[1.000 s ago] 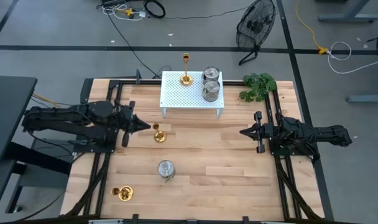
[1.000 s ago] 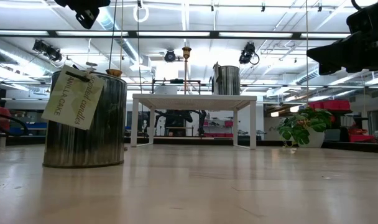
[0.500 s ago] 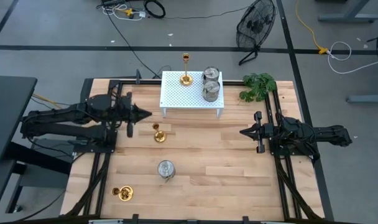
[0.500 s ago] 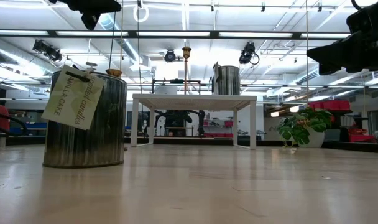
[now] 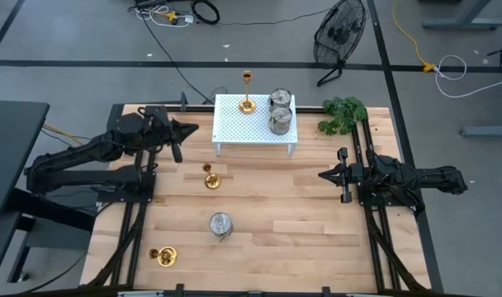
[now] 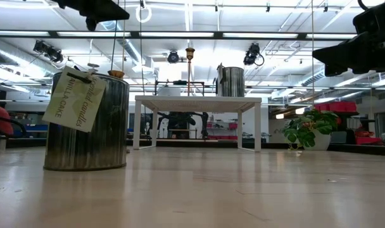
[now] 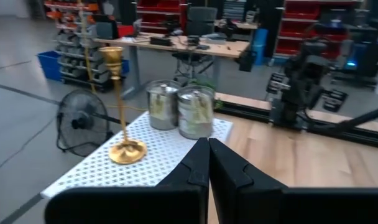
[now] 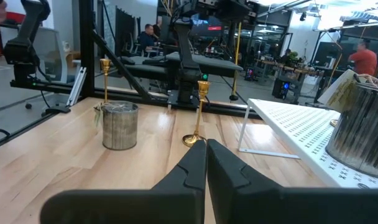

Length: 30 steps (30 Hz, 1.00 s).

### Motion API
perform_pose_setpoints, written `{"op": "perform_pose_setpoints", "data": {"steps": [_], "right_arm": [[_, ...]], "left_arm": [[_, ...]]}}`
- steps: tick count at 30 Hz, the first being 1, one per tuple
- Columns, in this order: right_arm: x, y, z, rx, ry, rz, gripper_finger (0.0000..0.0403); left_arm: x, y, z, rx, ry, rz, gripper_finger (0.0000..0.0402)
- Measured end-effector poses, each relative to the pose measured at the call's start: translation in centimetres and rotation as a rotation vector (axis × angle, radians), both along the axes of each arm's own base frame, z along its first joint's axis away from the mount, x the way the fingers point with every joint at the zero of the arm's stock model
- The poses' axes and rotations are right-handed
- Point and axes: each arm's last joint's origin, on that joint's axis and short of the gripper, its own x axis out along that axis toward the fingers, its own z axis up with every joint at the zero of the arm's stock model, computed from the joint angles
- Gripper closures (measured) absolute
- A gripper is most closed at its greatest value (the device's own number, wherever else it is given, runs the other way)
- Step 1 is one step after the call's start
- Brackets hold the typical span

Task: Pick & Place candle stick holders
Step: Adjust the candle holder on the shelf

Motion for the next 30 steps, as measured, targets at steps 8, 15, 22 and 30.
{"op": "perform_pose_setpoints", "data": {"steps": [8,15,22,30], "right_arm": [[0.0,0.0,0.0,0.000,0.001,0.000,0.0385],[0.0,0.0,0.0,0.000,0.000,0.000,0.0385],[0.0,0.0,0.0,0.000,0.000,0.000,0.0385],[0.0,0.0,0.0,0.000,0.000,0.000,0.0385]], "left_arm": [[-0.3,0.8,0.0,0.022,0.010,0.048,0.0393],[-0.2,0.9,0.0,0.022,0.012,0.057,0.0396],[1.8,1.5,-0.2,0.022,-0.003,0.014,0.0388],[4.4,2.5,-0.8,0.032,-0.023,0.011,0.0394]]}}
